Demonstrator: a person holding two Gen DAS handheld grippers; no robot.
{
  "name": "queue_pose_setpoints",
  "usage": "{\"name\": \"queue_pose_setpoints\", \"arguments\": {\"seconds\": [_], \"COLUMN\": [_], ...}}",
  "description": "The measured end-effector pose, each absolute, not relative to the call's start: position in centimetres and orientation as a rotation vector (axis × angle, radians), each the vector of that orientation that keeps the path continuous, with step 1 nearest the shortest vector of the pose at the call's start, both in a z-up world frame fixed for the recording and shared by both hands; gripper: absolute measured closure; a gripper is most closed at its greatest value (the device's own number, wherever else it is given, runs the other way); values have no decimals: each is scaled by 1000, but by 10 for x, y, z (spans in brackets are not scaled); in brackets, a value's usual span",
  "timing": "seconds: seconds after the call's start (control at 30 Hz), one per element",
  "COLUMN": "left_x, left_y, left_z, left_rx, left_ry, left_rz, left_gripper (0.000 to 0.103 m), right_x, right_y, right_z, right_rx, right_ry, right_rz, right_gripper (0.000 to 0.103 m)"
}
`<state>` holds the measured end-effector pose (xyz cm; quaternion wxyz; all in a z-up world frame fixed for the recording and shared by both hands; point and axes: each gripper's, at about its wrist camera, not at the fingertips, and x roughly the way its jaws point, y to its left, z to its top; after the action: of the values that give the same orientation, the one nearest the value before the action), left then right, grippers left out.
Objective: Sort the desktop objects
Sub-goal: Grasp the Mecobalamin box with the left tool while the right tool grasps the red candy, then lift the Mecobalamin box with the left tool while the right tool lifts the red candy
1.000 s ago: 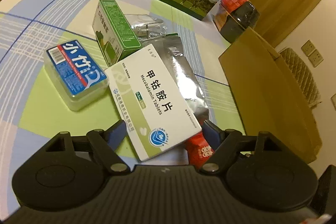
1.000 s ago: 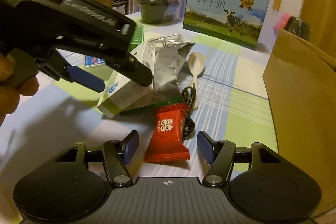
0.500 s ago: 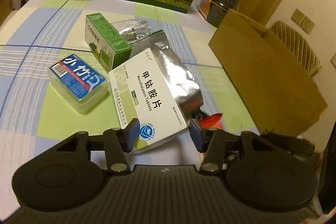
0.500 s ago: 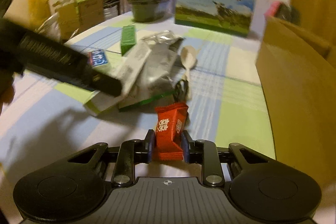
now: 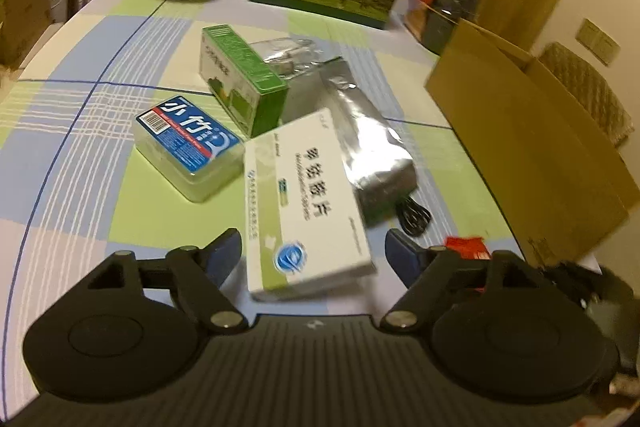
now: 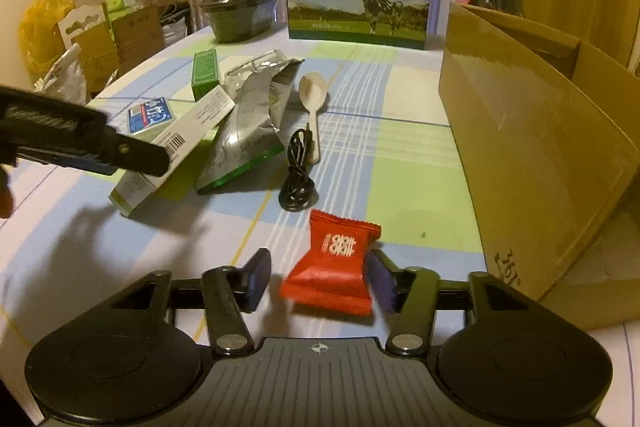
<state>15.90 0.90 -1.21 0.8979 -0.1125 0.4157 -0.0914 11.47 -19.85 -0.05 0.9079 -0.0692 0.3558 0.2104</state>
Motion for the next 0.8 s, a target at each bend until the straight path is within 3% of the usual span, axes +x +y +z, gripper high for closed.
{"name": "queue_pose_setpoints", "arguments": {"seconds": [0.17,0.3,0.43,0.53,0.8], "left_x": [175,170,150,128,74], "left_y": [16,8,-6,-20,-31], "left_z": [-29,-28,-19,-15,-22], "left_rx": [-345,-263,-117,5,58], "left_ry": [933,930,902,887,894], "left_rz": [-166,-168,-172,-186,-204], "left_gripper": [29,34,34,34,35], "right_x": [120,123,125,121,96], "right_y": [-195,-198,-201,-204,-218], "right_z": [-5,-6,-6,-2,7], "right_rx": [-143,-122,-96,-77,-65], "right_ry": [747,754,771,787,798], "right_rz": [436,427,412,417,381], "right_gripper": [51,52,69,77,74]}}
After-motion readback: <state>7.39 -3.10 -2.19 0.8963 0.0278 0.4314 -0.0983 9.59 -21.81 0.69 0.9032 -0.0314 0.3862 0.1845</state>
